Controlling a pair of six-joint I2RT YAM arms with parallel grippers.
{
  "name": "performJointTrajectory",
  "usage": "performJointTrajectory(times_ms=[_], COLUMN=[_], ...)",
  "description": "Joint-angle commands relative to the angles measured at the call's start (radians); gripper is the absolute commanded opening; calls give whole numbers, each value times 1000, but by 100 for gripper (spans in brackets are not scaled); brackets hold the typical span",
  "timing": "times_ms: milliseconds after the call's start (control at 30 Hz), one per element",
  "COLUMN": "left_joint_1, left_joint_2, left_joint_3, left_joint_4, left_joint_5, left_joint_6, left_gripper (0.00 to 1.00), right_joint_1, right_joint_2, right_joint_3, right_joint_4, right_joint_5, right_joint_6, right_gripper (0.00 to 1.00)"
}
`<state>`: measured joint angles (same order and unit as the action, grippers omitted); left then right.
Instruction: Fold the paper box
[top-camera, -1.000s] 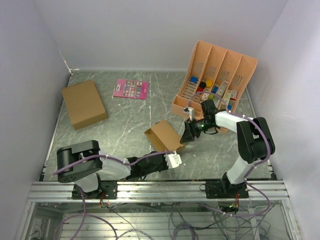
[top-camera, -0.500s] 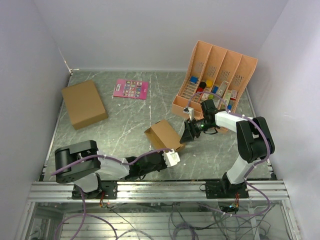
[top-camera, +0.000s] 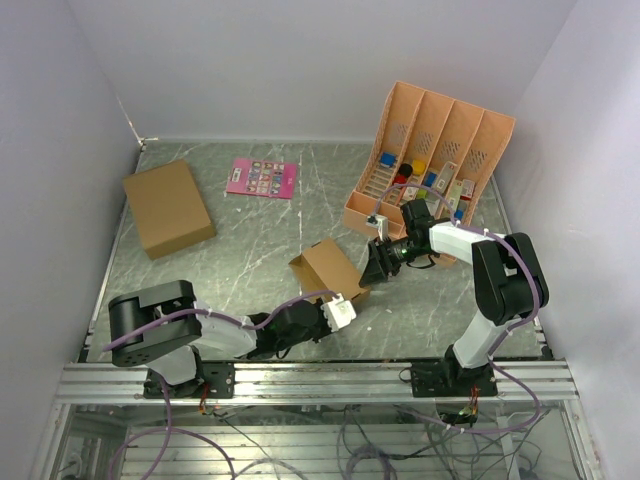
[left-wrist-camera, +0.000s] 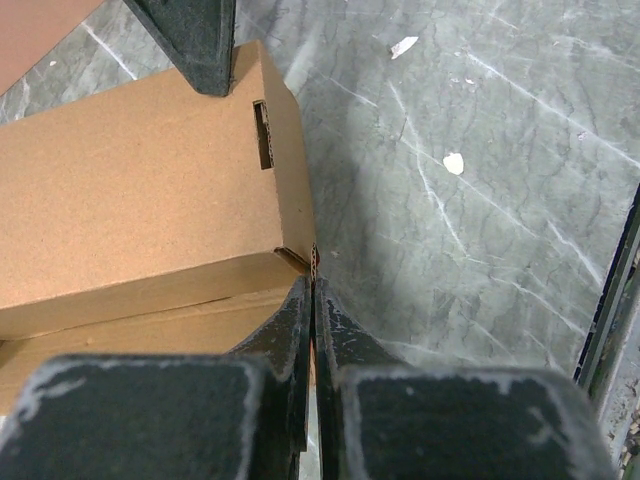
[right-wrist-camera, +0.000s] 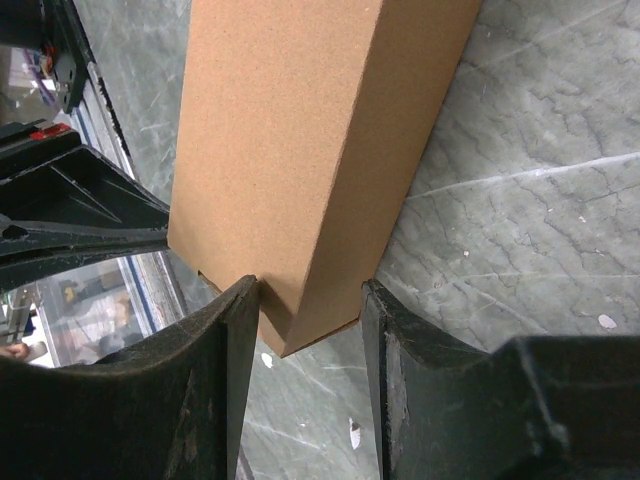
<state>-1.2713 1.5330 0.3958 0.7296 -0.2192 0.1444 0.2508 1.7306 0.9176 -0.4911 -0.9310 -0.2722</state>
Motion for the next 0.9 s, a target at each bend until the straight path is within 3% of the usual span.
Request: performJointTrajectory(times_ms=[0,867], left_joint_1=[6,18], left_joint_2=[-23,-45], left_joint_3=[-22,-60], left_joint_4=[41,86], left_joint_5=[6,5], left_joint_6=[-26,-61], left_gripper=[7,7], right_joint_1=[0,7], right_joint_2=[30,47], right_joint_3=[6,12], right_joint_4=[23,20], right_joint_5=[113,127], right_joint_6=[-32,-32], right_gripper=[43,43])
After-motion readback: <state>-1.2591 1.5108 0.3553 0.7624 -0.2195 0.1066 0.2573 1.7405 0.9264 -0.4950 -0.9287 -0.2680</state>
